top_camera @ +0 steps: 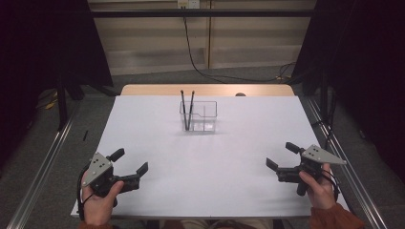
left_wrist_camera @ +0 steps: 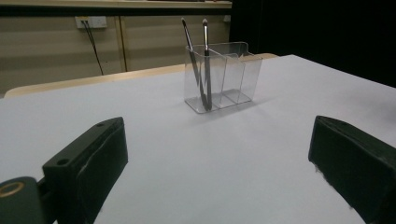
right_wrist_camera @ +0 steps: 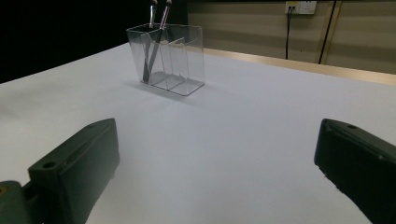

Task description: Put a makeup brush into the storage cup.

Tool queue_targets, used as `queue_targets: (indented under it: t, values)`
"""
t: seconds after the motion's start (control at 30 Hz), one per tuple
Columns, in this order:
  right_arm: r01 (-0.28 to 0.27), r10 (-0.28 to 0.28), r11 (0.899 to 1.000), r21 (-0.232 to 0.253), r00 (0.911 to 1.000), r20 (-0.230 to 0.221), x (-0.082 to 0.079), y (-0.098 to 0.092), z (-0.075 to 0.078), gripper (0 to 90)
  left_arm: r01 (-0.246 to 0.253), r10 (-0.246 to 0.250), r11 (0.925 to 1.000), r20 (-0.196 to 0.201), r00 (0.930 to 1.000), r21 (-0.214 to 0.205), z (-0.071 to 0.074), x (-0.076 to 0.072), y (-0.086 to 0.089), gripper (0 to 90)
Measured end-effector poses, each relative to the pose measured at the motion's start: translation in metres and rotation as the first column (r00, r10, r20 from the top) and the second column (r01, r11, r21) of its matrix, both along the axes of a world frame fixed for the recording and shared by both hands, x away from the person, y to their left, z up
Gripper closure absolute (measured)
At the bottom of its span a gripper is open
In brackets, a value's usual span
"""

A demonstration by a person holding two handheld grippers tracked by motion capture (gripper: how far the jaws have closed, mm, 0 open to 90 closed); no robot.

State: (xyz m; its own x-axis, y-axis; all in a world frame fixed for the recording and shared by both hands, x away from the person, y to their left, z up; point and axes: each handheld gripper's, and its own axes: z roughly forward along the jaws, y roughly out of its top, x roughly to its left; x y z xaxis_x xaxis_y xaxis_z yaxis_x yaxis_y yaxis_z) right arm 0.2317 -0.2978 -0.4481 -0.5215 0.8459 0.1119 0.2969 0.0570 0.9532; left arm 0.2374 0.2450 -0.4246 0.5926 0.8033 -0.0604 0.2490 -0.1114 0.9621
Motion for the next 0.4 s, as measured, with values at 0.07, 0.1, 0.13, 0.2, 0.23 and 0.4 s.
queue_targets:
  t: [0.07,0.1,0.13,0.2,0.23,0.4]
  values:
    - [0.0,0.0,1.0,0.0,1.0,0.001,0.0001,0.0003,0.0001,0.0,-0.002,0.002,1.0,0.002,1.0,-0.003,-0.0013,-0.0006,0.0001,4.3]
    - [-0.001,0.001,1.0,0.001,1.0,0.0,0.0003,0.0005,0.0,0.0,0.0,0.0,1.0,-0.001,1.0,-0.007,-0.0022,-0.0008,0.0001,4.3]
    - [-0.001,0.001,1.0,-0.001,1.0,0.0,0.0003,0.0004,0.0,0.1,-0.005,0.005,1.0,0.006,1.0,-0.001,-0.0027,-0.0009,0.0011,4.3]
    - [-0.001,0.001,1.0,-0.001,1.0,0.0,0.0001,0.0001,-0.0001,0.1,-0.025,0.025,0.9997,0.008,0.9996,-0.002,-0.0042,-0.0013,0.0016,4.3]
    - [-0.001,0.001,1.0,-0.003,1.0,0.001,0.0002,-0.0002,-0.0001,0.1,-0.023,0.023,0.9997,-0.002,0.9997,0.001,-0.0051,-0.0007,0.0015,4.3]
    - [-0.001,0.001,1.0,-0.003,1.0,-0.001,0.0001,-0.0003,-0.0005,0.1,-0.016,0.016,0.9999,-0.024,0.9996,-0.005,-0.0066,0.0014,0.0011,4.3]
